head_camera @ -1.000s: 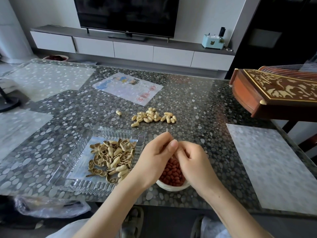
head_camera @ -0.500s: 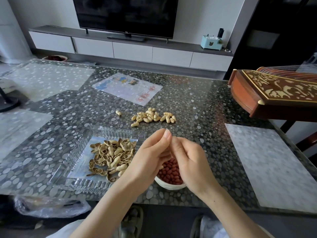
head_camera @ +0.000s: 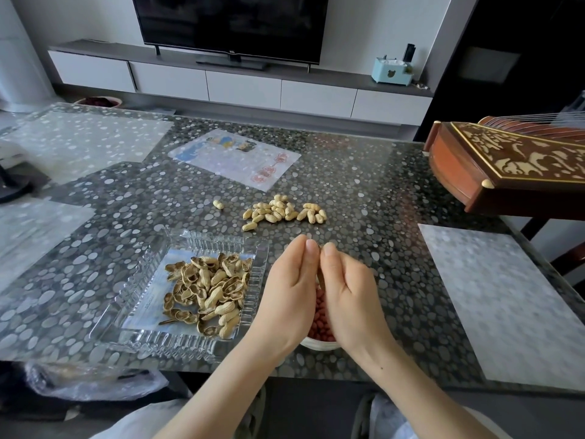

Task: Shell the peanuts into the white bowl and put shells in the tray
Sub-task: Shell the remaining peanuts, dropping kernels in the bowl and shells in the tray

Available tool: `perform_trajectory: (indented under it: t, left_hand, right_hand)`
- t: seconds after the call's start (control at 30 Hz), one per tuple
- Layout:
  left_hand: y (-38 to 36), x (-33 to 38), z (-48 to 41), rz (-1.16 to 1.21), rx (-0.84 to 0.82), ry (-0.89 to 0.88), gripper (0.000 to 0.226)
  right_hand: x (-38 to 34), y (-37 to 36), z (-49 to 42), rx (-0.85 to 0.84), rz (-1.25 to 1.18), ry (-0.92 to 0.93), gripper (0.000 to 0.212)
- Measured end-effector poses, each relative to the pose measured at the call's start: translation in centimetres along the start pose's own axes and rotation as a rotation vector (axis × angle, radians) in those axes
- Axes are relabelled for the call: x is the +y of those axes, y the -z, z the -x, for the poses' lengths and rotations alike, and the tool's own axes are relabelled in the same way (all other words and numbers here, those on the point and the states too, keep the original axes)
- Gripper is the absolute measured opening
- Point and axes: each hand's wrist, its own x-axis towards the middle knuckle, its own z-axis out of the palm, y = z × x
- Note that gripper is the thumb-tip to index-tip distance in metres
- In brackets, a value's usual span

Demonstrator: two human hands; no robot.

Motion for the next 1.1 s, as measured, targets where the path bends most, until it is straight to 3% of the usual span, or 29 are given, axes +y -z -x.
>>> perform_trajectory:
  t: [0.17, 0.33, 0.47, 0.57, 0.67, 0.73, 0.83, 0.97, 1.1]
  left_hand:
    - [-0.1, -0.4, 0.0, -0.022, -0.004, 0.033, 0.035]
    - [0.4, -0.8, -0.2, 0.072, -0.118, 0.163, 0.036]
    - [0.4, -1.1, -0.6, -0.003, -0.12, 0.222, 0.038]
    - [0.5, -1.1, -0.9, -0.214, -0.109, 0.166, 0.041]
    - [0.6, -1.1, -1.0, -0.53, -0.111, 0.073, 0.038]
    - [0.8, -1.1, -1.1, -0.669, -0.099, 0.018, 0.037]
    - [1.6, -1.2, -1.7, -0.709, -0.052, 0.004, 0.04]
    - [3.3, -1.1, -2.4, -0.547, -0.007, 0.131, 0.04]
    - [6.4, -1.4, -3.2, -0.557, 0.107, 0.272, 0.037]
  right_hand:
    - [0.0, 0.3, -0.2, -0.035, -0.062, -0.2, 0.053]
    - [-0.3, 2.2, -0.6, -0.193, -0.403, -0.587, 0.048]
    - [0.0, 3.4, -0.8, -0.275, -0.438, -0.68, 0.048]
    - [0.4, 4.1, -1.0, -0.257, -0.106, -0.605, 0.047]
    - [1.2, 4.7, -0.8, -0.224, 0.424, -0.215, 0.055]
    - [1.8, 5.0, -0.7, -0.188, 0.646, -0.004, 0.05]
    - [2.8, 5.1, -1.1, -0.189, 0.613, 0.011, 0.044]
    - [2.8, 5.0, -1.6, -0.124, 0.39, -0.036, 0.04]
    - [1.6, 3.9, -1.6, -0.136, 0.205, 0.018, 0.028]
